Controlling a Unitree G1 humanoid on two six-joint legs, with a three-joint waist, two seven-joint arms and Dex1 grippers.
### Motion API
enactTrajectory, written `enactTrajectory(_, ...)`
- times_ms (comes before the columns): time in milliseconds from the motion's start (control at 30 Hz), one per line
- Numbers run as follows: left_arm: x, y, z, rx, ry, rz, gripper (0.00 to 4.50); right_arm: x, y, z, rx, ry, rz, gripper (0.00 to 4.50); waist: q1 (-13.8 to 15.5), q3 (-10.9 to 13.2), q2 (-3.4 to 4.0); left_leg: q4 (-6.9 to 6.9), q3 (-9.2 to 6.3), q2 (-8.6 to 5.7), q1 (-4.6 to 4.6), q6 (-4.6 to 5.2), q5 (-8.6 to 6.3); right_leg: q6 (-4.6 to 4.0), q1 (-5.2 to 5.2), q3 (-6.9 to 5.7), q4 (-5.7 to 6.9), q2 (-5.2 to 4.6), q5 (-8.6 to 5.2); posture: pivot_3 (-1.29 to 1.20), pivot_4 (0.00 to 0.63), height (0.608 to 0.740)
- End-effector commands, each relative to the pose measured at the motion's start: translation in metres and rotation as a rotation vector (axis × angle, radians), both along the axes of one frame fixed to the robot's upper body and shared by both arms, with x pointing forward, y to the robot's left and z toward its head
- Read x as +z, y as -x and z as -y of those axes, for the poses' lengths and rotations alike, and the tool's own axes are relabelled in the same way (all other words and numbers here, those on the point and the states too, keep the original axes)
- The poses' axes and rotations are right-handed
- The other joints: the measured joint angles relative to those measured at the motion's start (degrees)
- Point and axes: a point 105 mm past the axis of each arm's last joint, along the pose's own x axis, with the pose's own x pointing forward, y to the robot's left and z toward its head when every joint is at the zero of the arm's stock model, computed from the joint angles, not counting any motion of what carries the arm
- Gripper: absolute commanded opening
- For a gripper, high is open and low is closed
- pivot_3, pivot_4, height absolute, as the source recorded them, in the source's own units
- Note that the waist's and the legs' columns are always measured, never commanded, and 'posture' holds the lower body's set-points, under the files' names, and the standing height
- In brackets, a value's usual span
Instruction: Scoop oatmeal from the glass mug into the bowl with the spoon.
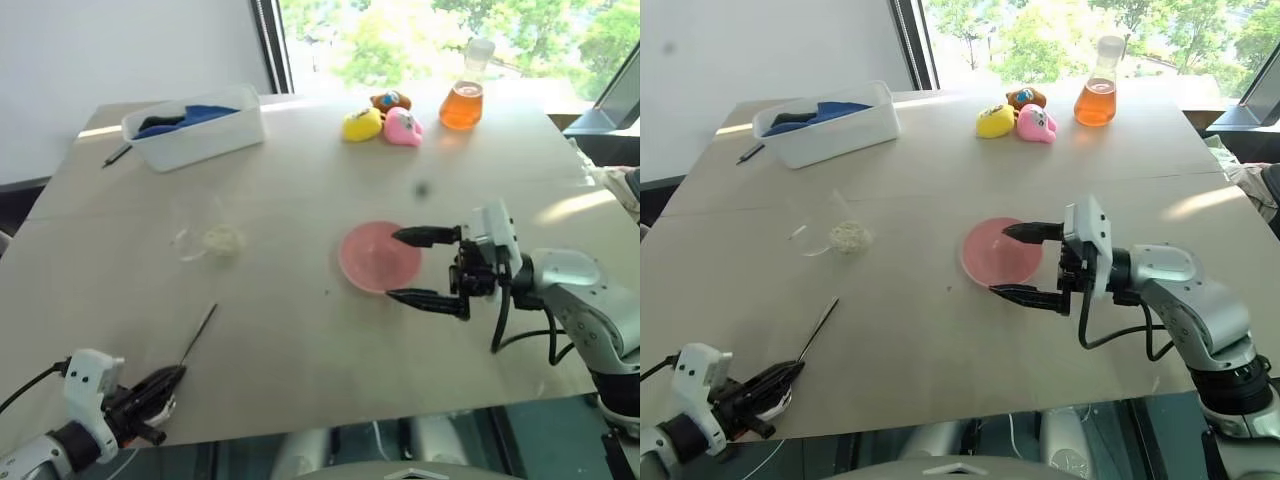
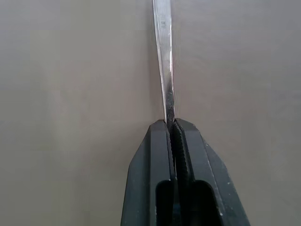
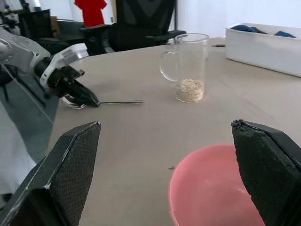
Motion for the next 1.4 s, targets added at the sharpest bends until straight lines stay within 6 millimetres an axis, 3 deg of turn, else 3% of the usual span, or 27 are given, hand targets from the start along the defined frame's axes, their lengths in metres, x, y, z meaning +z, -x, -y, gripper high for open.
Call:
enactTrajectory(33,0.013,-0.005,0.028,-0.114,-0.004,0.062,0.04,0.003,0.001,-0.007,0.029,-0.022,0.000,4.50,0.1,0.1,0.08,0.00,0.06,-0.05,-0.01,0.01,0.00,0.00,0.00,0.04,-0.04,-0.06,0.00,0.00,0.150,0.740)
enactTrajectory(267,0.049,-0.080,0.077,-0.166,-0.001,0.438,0.04,-0.013,-0.013,-0.025,-0.092,-0.023,-0.206,4.50,1.6,0.0,-0.06,0.11,-0.24,-0.11,-0.27,-0.32,0.19,-0.04,0.00,-0.33,-0.10,-0.02,0.04,0.00,0.150,0.740)
enactTrajectory(500,0.060,-0.114,0.125,-0.289,0.014,0.592,0.04,0.003,-0.034,-0.053,-0.221,-0.147,-0.452,4.50,0.1,0.1,-0.07,0.08,-0.07,-0.14,-0.39,-0.38,0.22,-0.04,-0.23,-0.28,-0.07,0.09,0.05,0.00,0.150,0.740)
enactTrajectory(633,0.062,-0.123,0.140,-0.324,0.016,0.623,0.04,0.000,-0.054,-0.055,-0.373,-0.215,-0.559,4.50,0.1,0.1,-0.07,0.10,-0.11,-0.14,-0.53,-0.41,0.25,-0.04,-0.40,-0.33,0.03,0.17,0.05,0.00,0.150,0.740)
enactTrajectory(767,0.067,-0.132,0.150,-0.336,0.034,0.671,0.04,0.000,-0.057,-0.058,-0.431,-0.237,-0.589,4.50,0.2,0.1,-0.05,0.24,-0.16,-0.25,-0.71,-0.39,0.26,-0.03,-0.49,-0.38,0.07,0.24,0.06,0.00,0.150,0.740)
enactTrajectory(1133,0.063,-0.128,0.163,-0.442,0.107,0.627,0.04,0.005,-0.051,-0.069,-0.369,-0.252,-0.603,4.50,-0.2,0.1,-0.03,0.30,-0.14,-0.23,-0.74,-0.39,0.26,-0.03,-0.58,-0.35,0.21,0.35,0.06,0.00,0.150,0.740)
enactTrajectory(1333,0.063,-0.130,0.157,-0.451,0.094,0.628,0.04,0.008,-0.050,-0.068,-0.333,-0.250,-0.621,4.50,-0.7,0.1,-0.03,0.33,-0.14,-0.23,-0.74,-0.39,0.26,-0.03,-0.58,-0.35,0.25,0.37,0.06,0.00,0.150,0.740)
enactTrajectory(1400,0.060,-0.129,0.155,-0.462,0.085,0.621,0.00,0.010,-0.049,-0.068,-0.316,-0.258,-0.629,3.90,-0.8,0.1,-0.03,0.33,-0.15,-0.23,-0.74,-0.39,0.26,-0.03,-0.58,-0.36,0.25,0.36,0.06,0.00,0.150,0.740)
